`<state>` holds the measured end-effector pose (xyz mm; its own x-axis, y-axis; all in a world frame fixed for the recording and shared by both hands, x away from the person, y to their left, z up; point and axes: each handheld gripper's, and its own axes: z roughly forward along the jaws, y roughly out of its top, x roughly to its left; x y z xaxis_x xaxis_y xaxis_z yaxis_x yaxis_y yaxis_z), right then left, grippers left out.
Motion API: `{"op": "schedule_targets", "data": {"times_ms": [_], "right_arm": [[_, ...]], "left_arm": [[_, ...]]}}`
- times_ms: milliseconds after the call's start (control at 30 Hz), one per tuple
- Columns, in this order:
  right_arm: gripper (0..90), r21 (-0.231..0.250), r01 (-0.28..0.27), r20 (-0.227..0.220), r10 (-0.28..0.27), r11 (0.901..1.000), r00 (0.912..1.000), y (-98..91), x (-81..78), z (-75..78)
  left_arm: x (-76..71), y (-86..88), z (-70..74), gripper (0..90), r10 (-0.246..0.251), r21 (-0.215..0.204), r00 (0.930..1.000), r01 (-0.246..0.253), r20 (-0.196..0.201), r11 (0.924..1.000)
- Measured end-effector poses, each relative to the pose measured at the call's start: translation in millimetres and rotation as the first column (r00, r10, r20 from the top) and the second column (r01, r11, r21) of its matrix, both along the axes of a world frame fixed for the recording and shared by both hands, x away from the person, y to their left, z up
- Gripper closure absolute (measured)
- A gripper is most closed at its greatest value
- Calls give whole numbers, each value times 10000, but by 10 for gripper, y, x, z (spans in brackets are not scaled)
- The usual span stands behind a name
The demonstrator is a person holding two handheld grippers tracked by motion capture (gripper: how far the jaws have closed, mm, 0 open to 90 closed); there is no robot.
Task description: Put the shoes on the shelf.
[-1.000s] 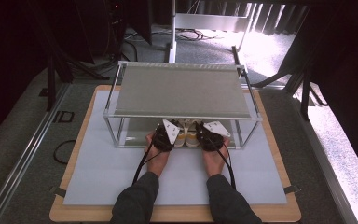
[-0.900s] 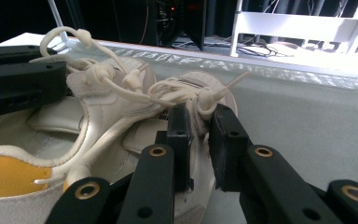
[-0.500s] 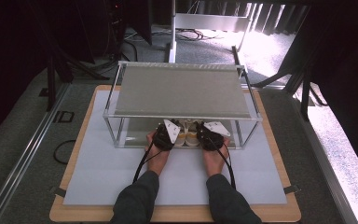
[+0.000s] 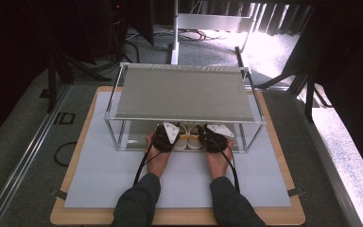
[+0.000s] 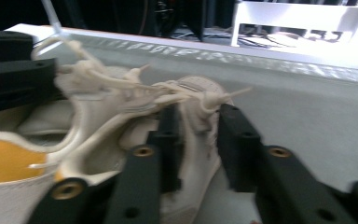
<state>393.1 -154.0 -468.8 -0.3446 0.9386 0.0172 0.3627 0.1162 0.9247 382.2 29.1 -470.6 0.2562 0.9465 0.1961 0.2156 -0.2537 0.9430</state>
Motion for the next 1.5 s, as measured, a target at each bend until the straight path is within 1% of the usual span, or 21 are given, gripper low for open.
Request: {"op": "schedule_targets", "data": {"times_ms": [67, 133, 200, 233, 333, 433, 500, 600, 667, 700, 733, 767, 800, 833, 900, 933, 967, 1000, 1233, 1433, 1500], "right_arm": [[636, 97, 243, -61, -243, 9997, 9997, -18, -6, 3], [610, 113, 293, 8, -293, 9995, 9996, -28, -29, 8], [589, 83, 203, 189, -204, 9998, 9996, -26, -70, 31], [569, 32, 258, 300, -259, 9997, 9992, -19, -96, 48], [538, 70, 61, 547, -64, 10000, 9985, -21, -151, 93], [534, 129, -98, 734, 88, 9999, 9973, -23, -247, 113], [507, 261, -215, 898, 191, 9994, 9958, -29, -317, 128], [503, 210, -596, 1048, 571, 9980, 9929, -6, -405, 145], [508, 159, -865, 1256, 838, 9961, 9885, 27, -479, 160], [511, 101, -949, 1331, 927, 9954, 9868, 41, -501, 169], [510, 21, -1116, 1382, 1102, 9938, 9842, 59, -522, 179], [508, -20, -1267, 1375, 1257, 9919, 9825, 74, -535, 186], [507, -71, -1317, 1368, 1314, 9913, 9818, 84, -539, 189], [508, -37, -1315, 1335, 1308, 9913, 9824, 87, -540, 189], [508, 28, -1304, 1249, 1290, 9915, 9837, 83, -534, 184], [507, 33, -1306, 1215, 1292, 9914, 9841, 81, -532, 179], [507, 45, -1294, 1203, 1280, 9916, 9845, 80, -534, 175], [507, 12, -1311, 1188, 1301, 9914, 9844, 79, -536, 172], [500, -28, -1344, 1155, 1338, 9909, 9843, 84, -539, 166], [477, 124, -1207, 853, 1193, 9926, 9892, 58, -505, 148], [443, 149, -1197, 706, 1184, 9927, 9905, 56, -484, 133]], "left_arm": [[-1, 25, 0, 586, 184, -12, 9998, -184, 2, 9998], [-1, 47, 0, 562, 260, -53, 9997, -260, 1, 9996], [-2, 54, 0, 526, 385, -60, 9993, -384, 42, 9992], [-3, 53, 0, 524, 449, -49, 9990, -449, 75, 9990], [-5, 51, 0, 507, 510, -27, 9986, -509, 112, 9987], [-5, 57, 0, 492, 538, -40, 9985, -537, 122, 9985], [-1, 60, -1, 516, 239, -142, 9997, -239, 3, 9996], [-7, 31, -1, 630, -226, -116, 9997, 225, -112, 9997], [-19, 3, -3, 679, -225, -133, 9997, 223, -115, 9997], [9, 37, 15, 693, -830, 373, 9965, 833, -79, 9958], [50, 79, 38, 701, -1718, 986, 9850, 1728, -180, 9800], [52, 86, 42, 716, -1810, 1092, 9833, 1822, -205, 9772], [10, 51, 23, 718, -1115, 602, 9937, 1122, -140, 9919], [10, 67, 31, 705, -1130, 654, 9935, 1135, -117, 9914], [14, 115, 54, 622, -1520, 724, 9884, 1521, -76, 9857], [9, 131, 61, 572, -1662, 496, 9861, 1662, -51, 9848], [-8, 135, 65, 548, -1571, 459, 9876, 1570, -15, 9865], [-40, 127, 61, 517, -1316, 349, 9913, 1313, 57, 9907], [-129, 185, 81, 505, -1497, 375, 9887, 1495, 42, 9881], [-286, 234, 146, 467, -1982, 222, 9797, 1976, 296, 9800], [-331, 245, 158, 422, -2222, 8, 9747, 2222, 245, 9750]]}}
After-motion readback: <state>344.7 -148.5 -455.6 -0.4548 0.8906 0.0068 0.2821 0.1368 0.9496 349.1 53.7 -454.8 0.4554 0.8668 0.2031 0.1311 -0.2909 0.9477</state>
